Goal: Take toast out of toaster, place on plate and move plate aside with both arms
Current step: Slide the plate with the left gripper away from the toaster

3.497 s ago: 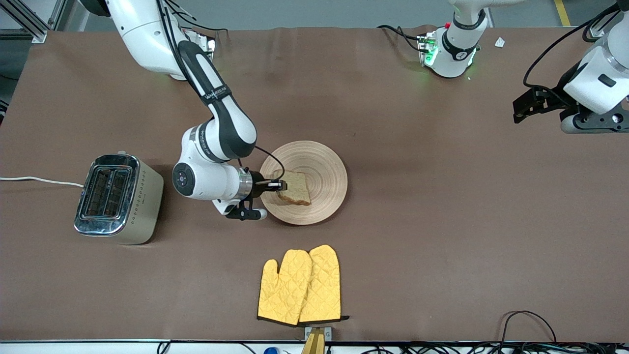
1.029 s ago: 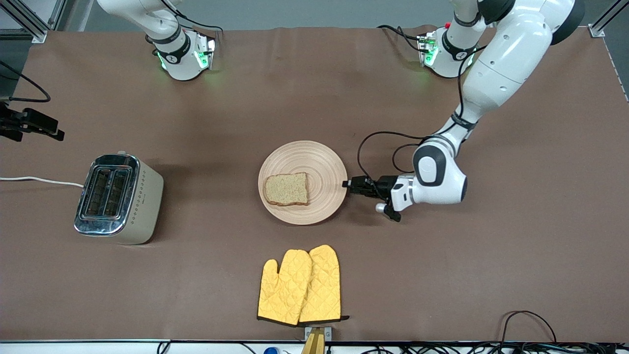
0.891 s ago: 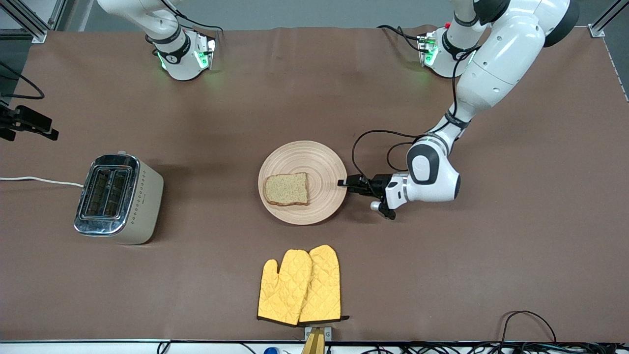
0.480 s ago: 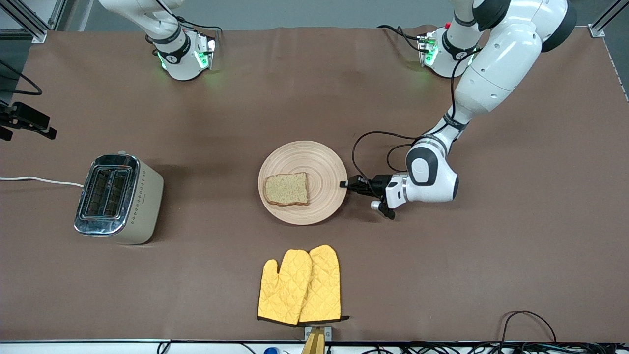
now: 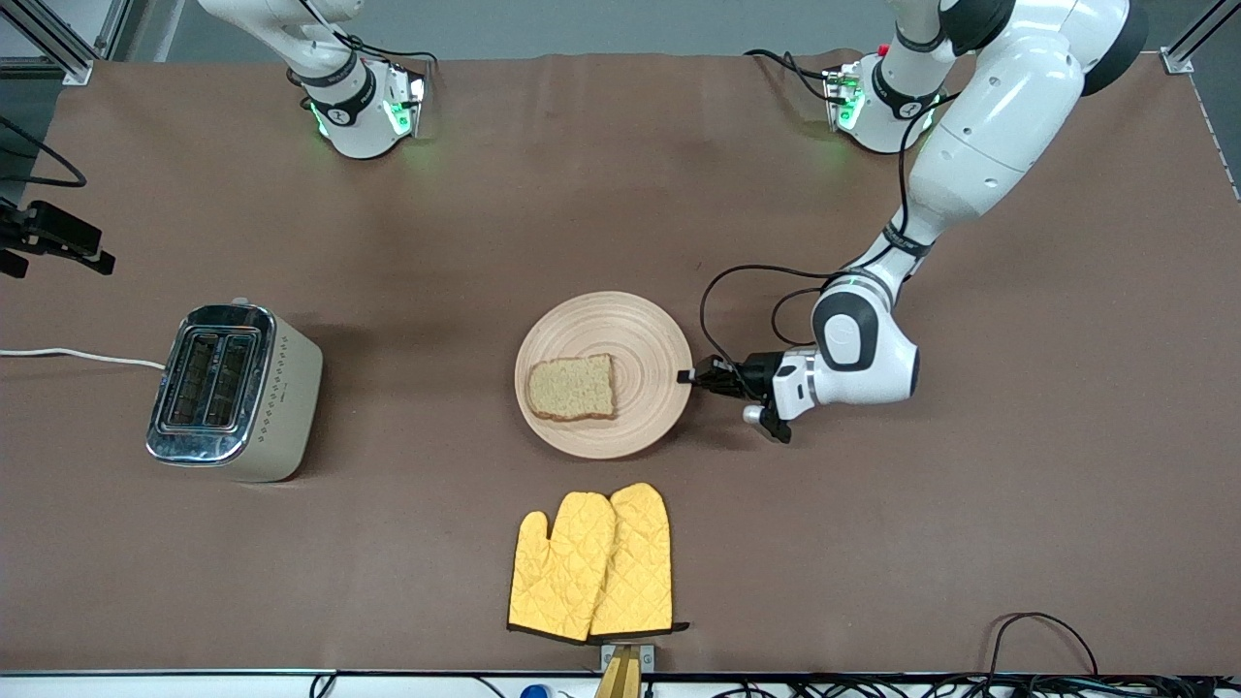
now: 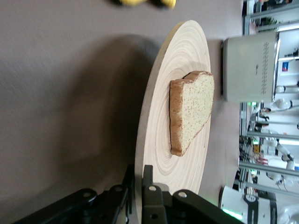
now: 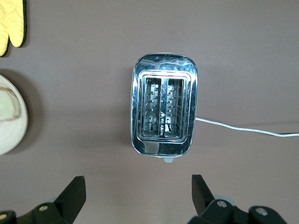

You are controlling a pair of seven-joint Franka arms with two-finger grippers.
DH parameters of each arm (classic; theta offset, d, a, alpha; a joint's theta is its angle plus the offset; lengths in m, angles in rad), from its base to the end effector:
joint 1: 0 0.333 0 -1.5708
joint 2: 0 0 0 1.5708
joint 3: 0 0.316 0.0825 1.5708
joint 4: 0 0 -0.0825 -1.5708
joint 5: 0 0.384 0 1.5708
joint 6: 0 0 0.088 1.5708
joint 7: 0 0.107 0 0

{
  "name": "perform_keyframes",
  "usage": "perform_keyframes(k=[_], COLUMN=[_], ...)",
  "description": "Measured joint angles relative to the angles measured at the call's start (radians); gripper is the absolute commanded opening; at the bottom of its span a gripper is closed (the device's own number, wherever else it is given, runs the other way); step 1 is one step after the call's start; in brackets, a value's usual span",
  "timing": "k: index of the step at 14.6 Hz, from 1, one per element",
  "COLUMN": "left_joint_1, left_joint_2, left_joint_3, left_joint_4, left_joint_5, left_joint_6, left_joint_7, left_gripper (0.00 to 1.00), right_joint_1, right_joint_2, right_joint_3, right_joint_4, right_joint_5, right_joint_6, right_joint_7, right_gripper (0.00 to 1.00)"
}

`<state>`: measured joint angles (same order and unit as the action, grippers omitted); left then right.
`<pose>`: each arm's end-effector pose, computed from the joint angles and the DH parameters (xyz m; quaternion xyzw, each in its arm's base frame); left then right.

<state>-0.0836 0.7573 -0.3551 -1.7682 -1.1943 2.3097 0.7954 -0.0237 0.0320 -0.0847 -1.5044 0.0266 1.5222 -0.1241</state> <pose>0.5861 -0.2787 0.1546 0.8673 -0.0781 -0.0164 0.4914 0.5571 -0.0568 0.6337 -0.9999 -0.0084 0.0056 0.0127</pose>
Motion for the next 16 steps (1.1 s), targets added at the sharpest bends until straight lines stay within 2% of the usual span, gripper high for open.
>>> perform_keyframes(k=[4,7,11,16], left_joint_1=[0.078,0.226,0.447,0.597], left_joint_2=[-0.106,-0.147,-0.133,-0.074], left_joint_3=[0.009,0.013,0.02,0.022], left_joint_4=[0.007,0.022,0.084,0.121], left_joint_5=[0.031,0.152,0.281,0.38], left_joint_6=[-0.071,-0.214,-0.418,-0.463], left_joint_7=[-0.097,-0.133,-0.133,-0.132], left_gripper=[0.0,0.0,0.0,0.0], right_joint_1=[-0.001,-0.001,-0.001,0.001], right_joint_2=[0.0,0.0,0.0,0.0], right_joint_3=[0.0,0.001,0.009,0.02], right_joint_4=[0.0,0.001,0.002,0.003], right_joint_5=[0.0,-0.001,-0.001,-0.011], right_joint_6=[0.0,-0.001,-0.01,-0.023], right_joint_7=[0.0,0.0,0.036,0.089], right_gripper=[1.0,1.0,1.0,1.0])
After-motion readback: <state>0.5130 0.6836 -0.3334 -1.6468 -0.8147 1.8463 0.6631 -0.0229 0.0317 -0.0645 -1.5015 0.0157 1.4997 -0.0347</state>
